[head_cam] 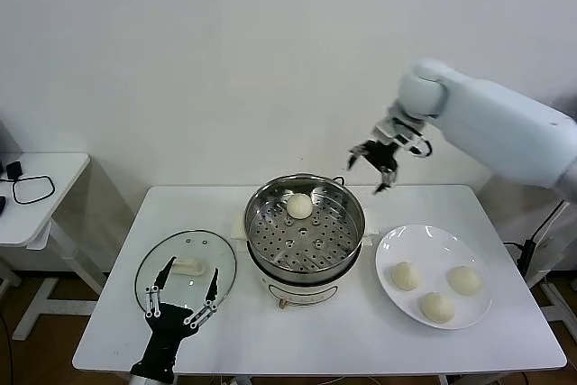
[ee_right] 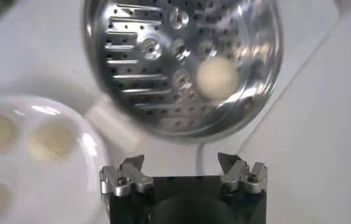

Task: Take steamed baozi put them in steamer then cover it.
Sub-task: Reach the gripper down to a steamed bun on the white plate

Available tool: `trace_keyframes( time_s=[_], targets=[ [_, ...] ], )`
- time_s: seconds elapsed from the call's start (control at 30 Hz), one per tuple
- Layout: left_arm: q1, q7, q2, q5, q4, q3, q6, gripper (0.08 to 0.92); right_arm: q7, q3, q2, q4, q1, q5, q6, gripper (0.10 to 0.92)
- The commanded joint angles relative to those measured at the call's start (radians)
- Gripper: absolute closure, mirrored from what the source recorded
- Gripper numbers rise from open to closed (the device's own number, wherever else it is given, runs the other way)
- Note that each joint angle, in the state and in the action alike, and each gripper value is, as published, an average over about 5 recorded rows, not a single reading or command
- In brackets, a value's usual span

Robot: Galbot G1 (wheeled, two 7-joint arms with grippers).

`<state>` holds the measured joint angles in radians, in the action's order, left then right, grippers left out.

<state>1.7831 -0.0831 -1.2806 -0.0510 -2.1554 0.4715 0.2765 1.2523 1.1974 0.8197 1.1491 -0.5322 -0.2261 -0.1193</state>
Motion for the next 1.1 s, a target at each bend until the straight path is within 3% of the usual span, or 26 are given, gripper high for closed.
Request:
trace_keyframes(
  time_s=[0.03,0.3,1.1],
  targets=[
    [0.0,0.0,0.0,-0.001,0.0,-0.001,-0.001,0.177,-0.059,0.164,-0.167,0.051,0.018,-0.185,0.189,0.203],
    [0.001,-0.001,-0.003,-0.002,-0.004,-0.003,-0.001,0.177,-0.161,0.144,-0.191,0.074,0.161,-0.146,0.209,0.203],
    [0.004,-0.003,-0.009,-0.003,0.008,0.008,0.005,0.177,-0.188,0.022,-0.146,0.015,0.346,-0.053,0.196,0.203]
  ],
)
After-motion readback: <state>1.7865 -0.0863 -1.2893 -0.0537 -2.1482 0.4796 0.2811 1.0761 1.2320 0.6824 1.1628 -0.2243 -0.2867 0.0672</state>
